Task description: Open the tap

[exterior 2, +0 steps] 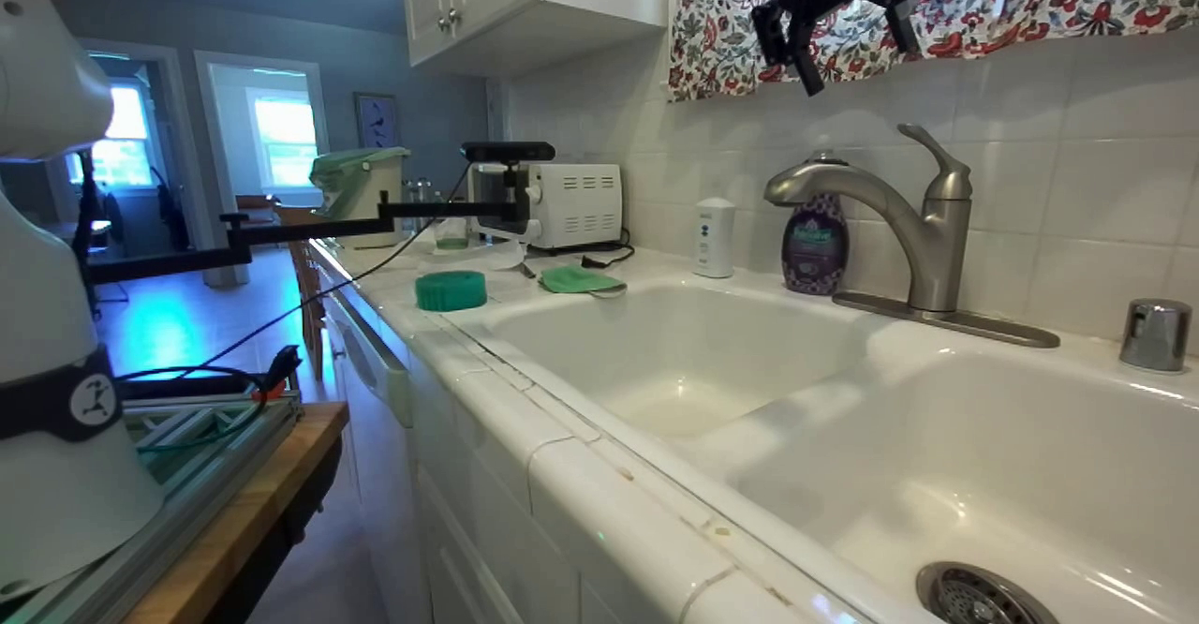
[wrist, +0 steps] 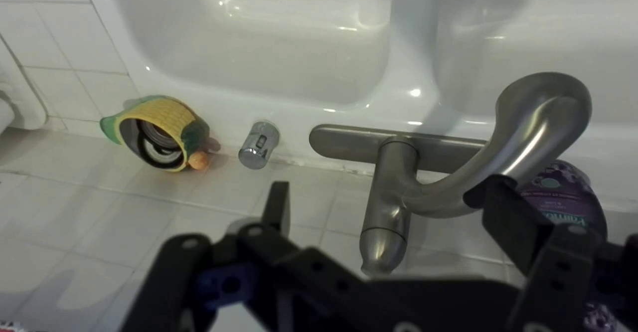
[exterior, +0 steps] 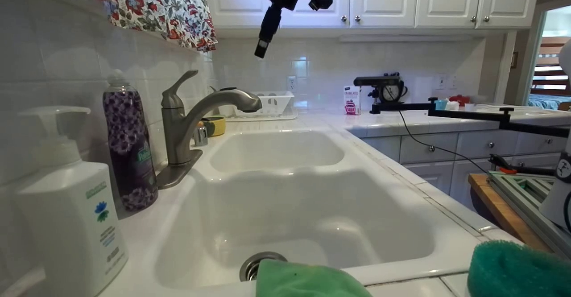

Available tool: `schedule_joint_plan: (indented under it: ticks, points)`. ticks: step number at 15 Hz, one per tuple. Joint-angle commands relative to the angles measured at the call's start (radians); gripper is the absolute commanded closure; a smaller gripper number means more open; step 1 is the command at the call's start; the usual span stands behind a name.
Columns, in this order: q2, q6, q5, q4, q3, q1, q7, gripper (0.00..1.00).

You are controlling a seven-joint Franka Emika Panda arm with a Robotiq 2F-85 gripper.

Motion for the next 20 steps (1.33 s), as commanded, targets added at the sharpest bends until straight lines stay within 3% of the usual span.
schedule_joint_plan:
  ticks: [1, 7, 13, 20]
  points:
    - [0.086, 0.020, 0.020, 0.120, 0.008, 0.004, -0.123, 0.00]
    - [0.223, -0.009, 0.095, 0.275, 0.064, -0.011, -0.389, 0.00]
    - [0.308, 0.036, -0.077, 0.349, 0.045, 0.020, -0.475, 0.00]
    - [0.349, 0.130, -0.135, 0.357, 0.052, 0.033, -0.583, 0.00]
